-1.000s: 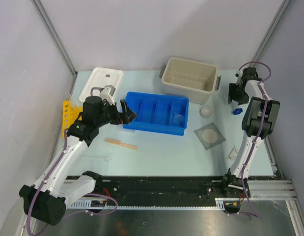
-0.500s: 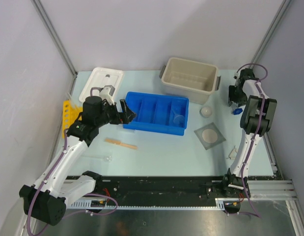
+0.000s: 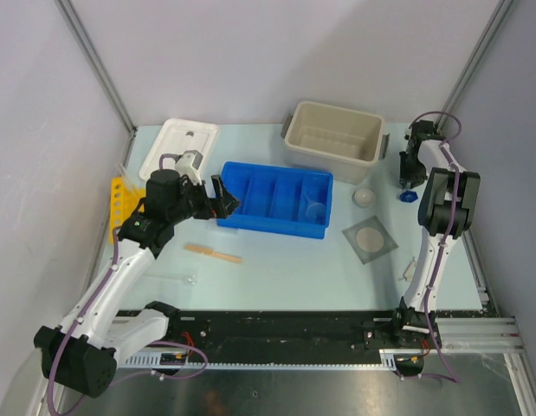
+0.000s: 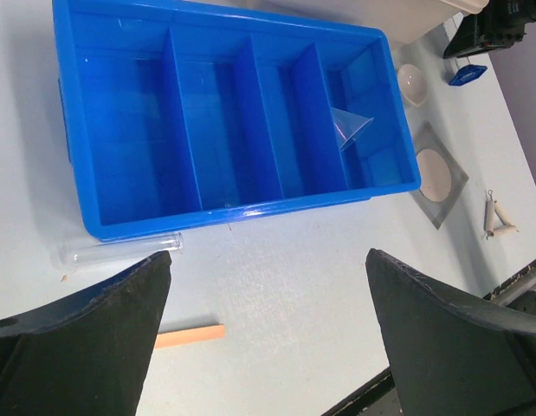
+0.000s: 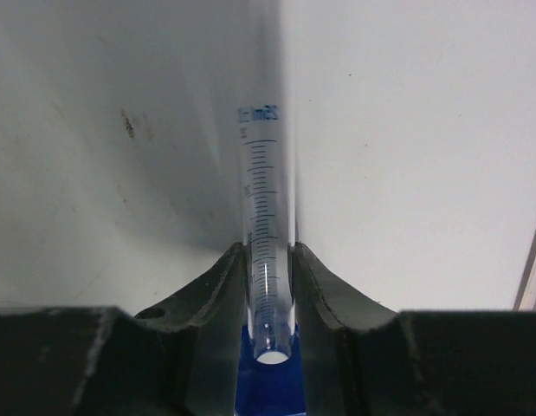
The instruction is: Organize the chemistry lab equipment
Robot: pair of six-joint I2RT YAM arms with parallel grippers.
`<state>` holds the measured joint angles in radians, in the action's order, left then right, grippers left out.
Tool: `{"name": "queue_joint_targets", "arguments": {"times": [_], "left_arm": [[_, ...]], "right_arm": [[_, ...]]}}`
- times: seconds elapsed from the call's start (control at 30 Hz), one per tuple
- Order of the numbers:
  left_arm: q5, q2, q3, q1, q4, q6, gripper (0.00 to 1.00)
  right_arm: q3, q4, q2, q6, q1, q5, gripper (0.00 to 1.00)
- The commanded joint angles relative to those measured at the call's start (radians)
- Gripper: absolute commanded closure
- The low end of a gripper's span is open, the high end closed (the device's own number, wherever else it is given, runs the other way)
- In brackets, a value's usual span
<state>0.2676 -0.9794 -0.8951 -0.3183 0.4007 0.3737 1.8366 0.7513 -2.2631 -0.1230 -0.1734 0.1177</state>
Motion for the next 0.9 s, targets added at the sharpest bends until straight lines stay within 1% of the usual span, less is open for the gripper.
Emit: {"name": "queue_joint_targets", "arguments": {"times": [0.0,0.23,0.4,0.6,0.67,0.87], "left_arm": [[0.001,0.024,-0.018,0.0,-0.015,-0.013,0.01],[0.001,0.033,-0.016,0.001,-0.015,-0.012,0.01],[0.003,0.037,-0.015,0.001,-0.014,-0.012,0.01],[0.003,0.044,-0.015,0.001,-0.015,-0.012,0.0],[0.003,0.047,-0.015,0.0,-0.015,-0.011,0.0],[0.006,0.058,-0.013,0.0,-0.016,-0.009,0.01]], "right_arm": [[-0.01,0.023,0.065,0.068,0.006,0.013,0.69],[-0.084,0.008,0.135,0.113,0.002,-0.002,0.72],[-0.107,0.05,0.195,0.142,0.004,0.025,0.73],[-0.15,0.094,0.332,0.179,0.03,0.041,0.74],[-0.168,0.099,0.395,0.193,0.05,0.028,0.74],[-0.223,0.105,0.585,0.24,0.178,-0.032,0.73]]}}
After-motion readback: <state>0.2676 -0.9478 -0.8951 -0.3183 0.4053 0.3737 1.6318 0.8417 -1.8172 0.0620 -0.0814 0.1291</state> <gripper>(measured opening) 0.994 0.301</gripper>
